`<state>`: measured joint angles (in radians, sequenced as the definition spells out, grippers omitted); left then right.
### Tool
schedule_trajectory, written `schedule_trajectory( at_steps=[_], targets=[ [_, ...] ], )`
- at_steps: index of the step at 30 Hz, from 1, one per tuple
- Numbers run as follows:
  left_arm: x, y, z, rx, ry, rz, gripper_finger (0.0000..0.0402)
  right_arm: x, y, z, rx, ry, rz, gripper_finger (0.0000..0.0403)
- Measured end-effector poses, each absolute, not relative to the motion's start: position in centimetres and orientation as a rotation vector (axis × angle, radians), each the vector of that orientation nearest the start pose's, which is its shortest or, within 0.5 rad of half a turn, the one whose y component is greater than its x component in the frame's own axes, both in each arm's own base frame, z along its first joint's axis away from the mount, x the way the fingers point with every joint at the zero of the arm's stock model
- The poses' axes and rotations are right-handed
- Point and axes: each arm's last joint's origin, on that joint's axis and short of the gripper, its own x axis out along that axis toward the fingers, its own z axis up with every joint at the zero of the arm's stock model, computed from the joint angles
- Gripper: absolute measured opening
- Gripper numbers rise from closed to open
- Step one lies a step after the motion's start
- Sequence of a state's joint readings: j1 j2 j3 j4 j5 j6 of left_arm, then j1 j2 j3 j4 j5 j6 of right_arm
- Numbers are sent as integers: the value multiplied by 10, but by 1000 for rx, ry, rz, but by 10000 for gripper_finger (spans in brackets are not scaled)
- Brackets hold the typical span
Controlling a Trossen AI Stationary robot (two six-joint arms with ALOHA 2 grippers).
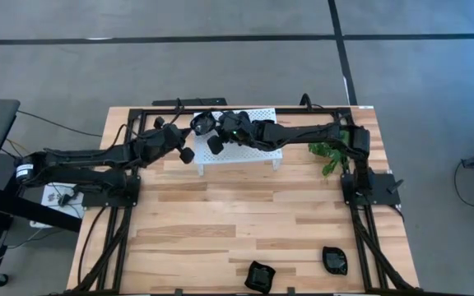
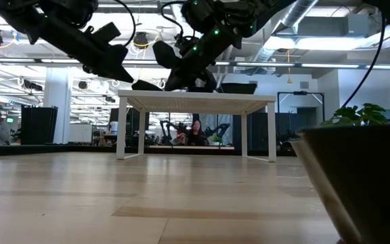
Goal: Pick & Place Mini shaped plates
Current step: Stack the leaf-shaped plate on top of the leaf-shaped plate on the shelf
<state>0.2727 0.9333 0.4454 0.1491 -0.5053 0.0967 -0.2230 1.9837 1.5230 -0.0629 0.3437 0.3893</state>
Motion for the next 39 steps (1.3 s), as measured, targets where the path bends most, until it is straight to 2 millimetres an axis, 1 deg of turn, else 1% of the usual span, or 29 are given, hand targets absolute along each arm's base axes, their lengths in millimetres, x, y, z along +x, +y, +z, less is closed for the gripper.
schedule_trajectory(
  at_steps=[5, 8, 14, 19, 23, 25, 30, 35, 39],
  targets=[
    [182, 70, 222, 130, 397, 781, 5, 441, -106, 246, 330, 413, -638, 0],
    [180, 74, 221, 133, 411, 837, 5, 441, -100, 248, 310, 416, -622, 0],
    [172, 91, 221, 124, 427, 885, 5, 440, -102, 249, 311, 412, -629, 0],
    [164, 110, 221, 36, 393, 789, 5, 441, -105, 252, 307, 373, -634, 0],
    [156, 122, 221, -3, 377, 817, 5, 440, -111, 253, 311, 364, -643, 0],
    [154, 126, 222, -18, 361, 779, 5, 439, -116, 253, 312, 361, -658, 0],
    [160, 132, 216, -55, 356, 697, 5, 437, -124, 253, 336, 359, -671, 0],
    [172, 135, 203, -65, 389, 663, 5, 437, -123, 253, 332, 361, -662, 0],
    [177, 134, 204, -53, 365, 643, 5, 438, -120, 252, 330, 379, -626, 0]
  ],
)
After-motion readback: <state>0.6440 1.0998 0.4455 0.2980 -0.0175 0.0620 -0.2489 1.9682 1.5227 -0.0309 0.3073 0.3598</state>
